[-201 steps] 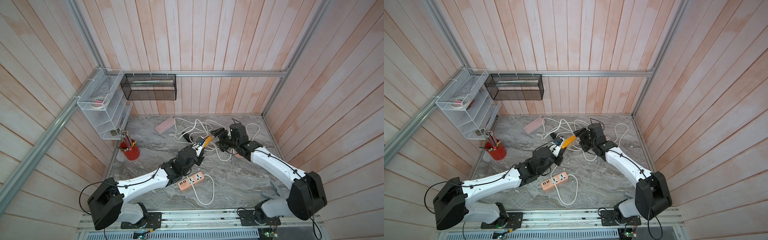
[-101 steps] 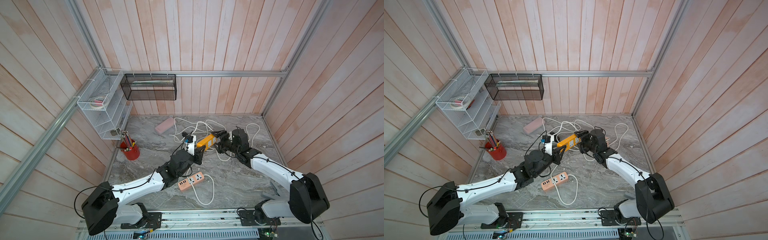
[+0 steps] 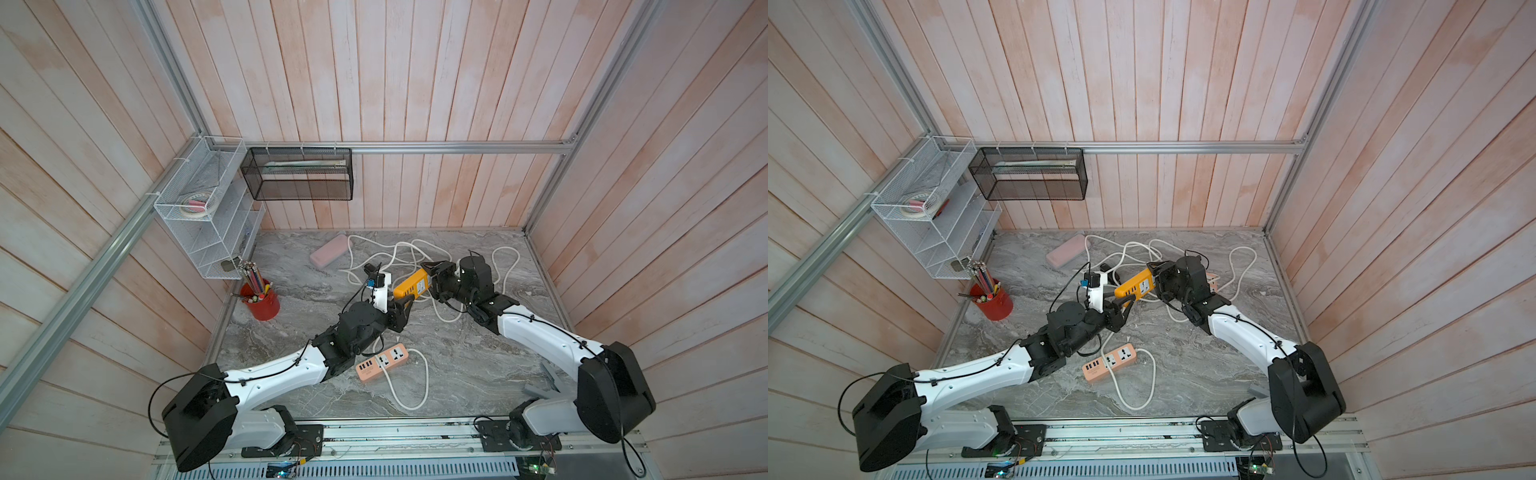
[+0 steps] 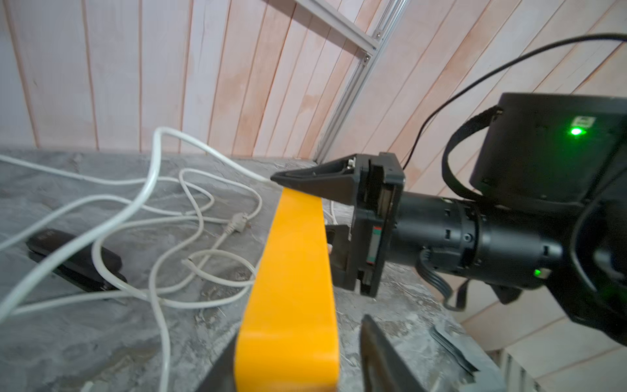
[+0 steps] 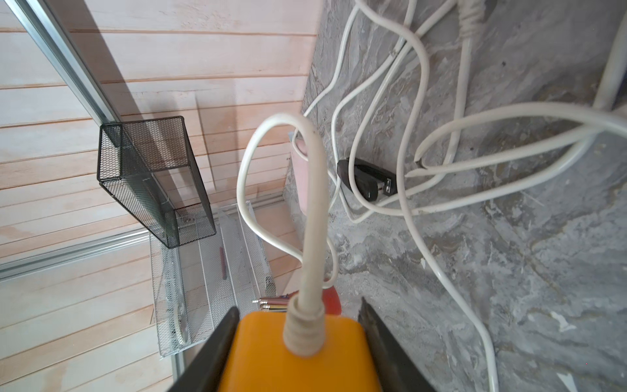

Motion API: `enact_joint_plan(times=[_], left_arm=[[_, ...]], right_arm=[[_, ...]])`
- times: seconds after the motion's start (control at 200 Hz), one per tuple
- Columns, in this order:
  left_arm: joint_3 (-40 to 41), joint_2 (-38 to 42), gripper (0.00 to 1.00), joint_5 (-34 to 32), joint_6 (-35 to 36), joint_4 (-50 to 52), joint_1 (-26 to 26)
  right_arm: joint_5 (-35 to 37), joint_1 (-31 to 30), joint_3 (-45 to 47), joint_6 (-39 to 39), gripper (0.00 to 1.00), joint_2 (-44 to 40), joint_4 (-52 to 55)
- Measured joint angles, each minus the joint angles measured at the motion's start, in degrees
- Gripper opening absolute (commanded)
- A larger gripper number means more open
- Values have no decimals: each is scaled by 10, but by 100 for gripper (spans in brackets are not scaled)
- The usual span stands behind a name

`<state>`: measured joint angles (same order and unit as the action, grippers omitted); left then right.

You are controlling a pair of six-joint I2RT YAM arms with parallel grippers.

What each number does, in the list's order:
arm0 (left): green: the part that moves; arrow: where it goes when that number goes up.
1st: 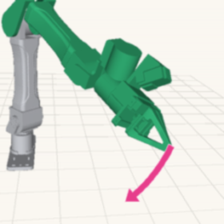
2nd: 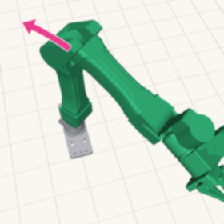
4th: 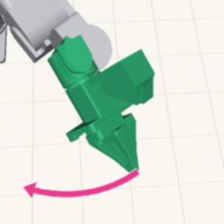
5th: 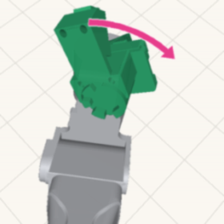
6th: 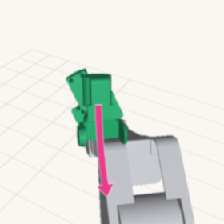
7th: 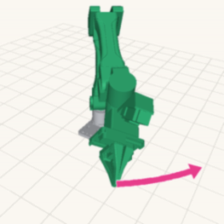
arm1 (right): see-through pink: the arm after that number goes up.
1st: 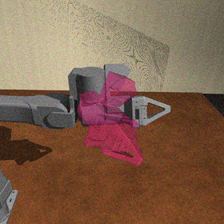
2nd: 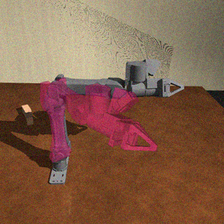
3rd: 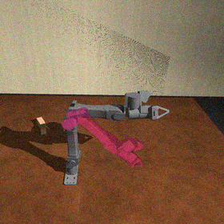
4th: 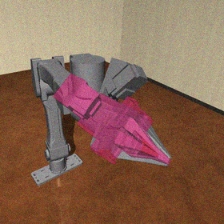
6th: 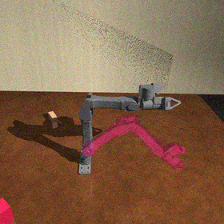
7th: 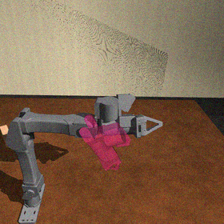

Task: Wrap the cord around the power strip
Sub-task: Pick up the power strip from the center of the board.

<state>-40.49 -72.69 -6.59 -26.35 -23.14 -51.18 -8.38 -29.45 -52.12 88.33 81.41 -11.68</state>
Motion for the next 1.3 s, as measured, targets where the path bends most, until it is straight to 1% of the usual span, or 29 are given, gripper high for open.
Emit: enact_joint_plan(times=[0.07,0.17,0.24,0.38,0.46,0.58,0.735,0.78,0.86,0.93,0.975,1.055,1.095,1.12,1.215,1.255,1.3], left_arm=[[-7,10,76,52,-1,44,22],[-44,11,77,126,16,133,69],[-79,7,77,172,32,195,94],[-132,-9,78,244,58,275,122],[-150,-22,77,270,68,306,136],[-176,-56,71,295,78,329,146],[-183,-91,65,317,79,344,146],[-183,-94,61,318,80,348,146],[-184,-93,57,318,79,348,147],[-186,-92,50,318,76,346,148],[-187,-92,44,318,78,343,148],[-187,-92,30,320,70,338,148],[-187,-91,23,321,64,338,148],[-187,-91,19,322,64,337,150],[-189,-87,14,318,66,337,152],[-193,-84,12,316,69,341,152],[-204,-82,11,316,76,353,154]], right_arm=[[8,0,-24,-40,20,12,21],[11,0,-77,-111,16,33,62],[15,-2,-107,-160,15,39,84],[33,-16,-148,-243,14,40,125],[49,-33,-165,-280,14,42,145],[56,-52,-173,-311,13,43,154],[66,-65,-182,-336,13,56,161],[70,-69,-187,-342,13,59,164],[73,-76,-191,-351,13,61,165],[75,-80,-194,-356,13,61,165],[75,-81,-195,-359,14,61,164],[75,-81,-195,-360,18,61,163],[73,-80,-195,-361,22,61,160],[72,-80,-195,-362,27,60,157],[67,-78,-194,-367,50,58,143],[60,-74,-189,-370,56,53,133],[45,-65,-181,-374,61,42,119]])
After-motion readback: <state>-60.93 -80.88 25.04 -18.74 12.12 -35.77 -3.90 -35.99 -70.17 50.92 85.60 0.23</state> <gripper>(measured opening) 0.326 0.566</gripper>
